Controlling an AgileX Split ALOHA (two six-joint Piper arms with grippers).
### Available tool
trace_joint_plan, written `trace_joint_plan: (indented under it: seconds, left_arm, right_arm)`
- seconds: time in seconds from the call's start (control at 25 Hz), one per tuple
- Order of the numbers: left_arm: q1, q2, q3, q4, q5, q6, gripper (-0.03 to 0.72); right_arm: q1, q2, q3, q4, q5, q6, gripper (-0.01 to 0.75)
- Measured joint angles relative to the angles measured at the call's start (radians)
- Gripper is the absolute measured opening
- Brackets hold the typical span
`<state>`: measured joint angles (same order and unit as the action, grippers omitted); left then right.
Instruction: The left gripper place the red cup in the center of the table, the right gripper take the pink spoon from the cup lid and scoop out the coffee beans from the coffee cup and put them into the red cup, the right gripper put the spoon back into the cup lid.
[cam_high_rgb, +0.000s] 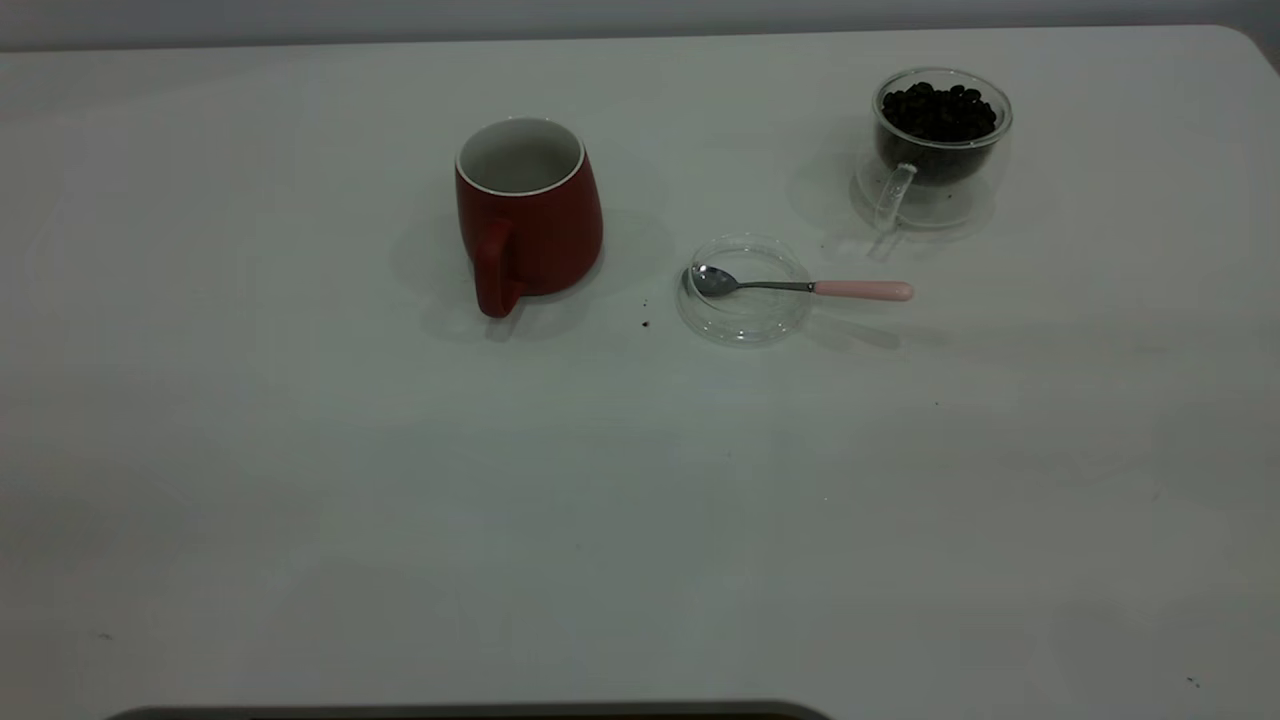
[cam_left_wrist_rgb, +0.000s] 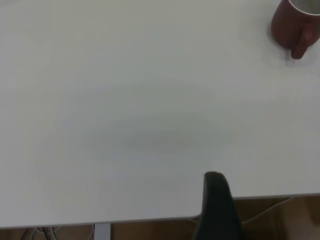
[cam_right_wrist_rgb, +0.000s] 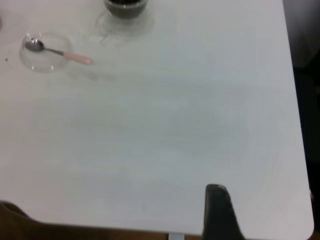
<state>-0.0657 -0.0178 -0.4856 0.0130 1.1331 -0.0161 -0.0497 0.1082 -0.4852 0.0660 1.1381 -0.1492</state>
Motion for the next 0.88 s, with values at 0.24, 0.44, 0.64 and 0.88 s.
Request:
trace_joint_plan:
  seconds: [0.24, 0.44, 0.64, 0.88]
  left_arm:
    - [0.000, 0.000, 0.000, 0.000, 0.000, 0.002, 0.569]
    - [0.000, 0.000, 0.000, 0.000, 0.000, 0.002, 0.569]
    - [0.000, 0.000, 0.000, 0.000, 0.000, 0.002, 0.569]
    - [0.000, 0.000, 0.000, 0.000, 0.000, 0.002, 0.569]
  right_arm:
    - [0.000, 0.000, 0.000, 0.000, 0.005, 0.000, 0.512]
    - [0.000, 0.000, 0.000, -0.001, 0.007, 0.000, 0.512]
    - [0.000, 0.000, 0.000, -0.035, 0.007, 0.000, 0.512]
    - [0.000, -0.043, 0.000, -0.037, 0.007, 0.040, 0.512]
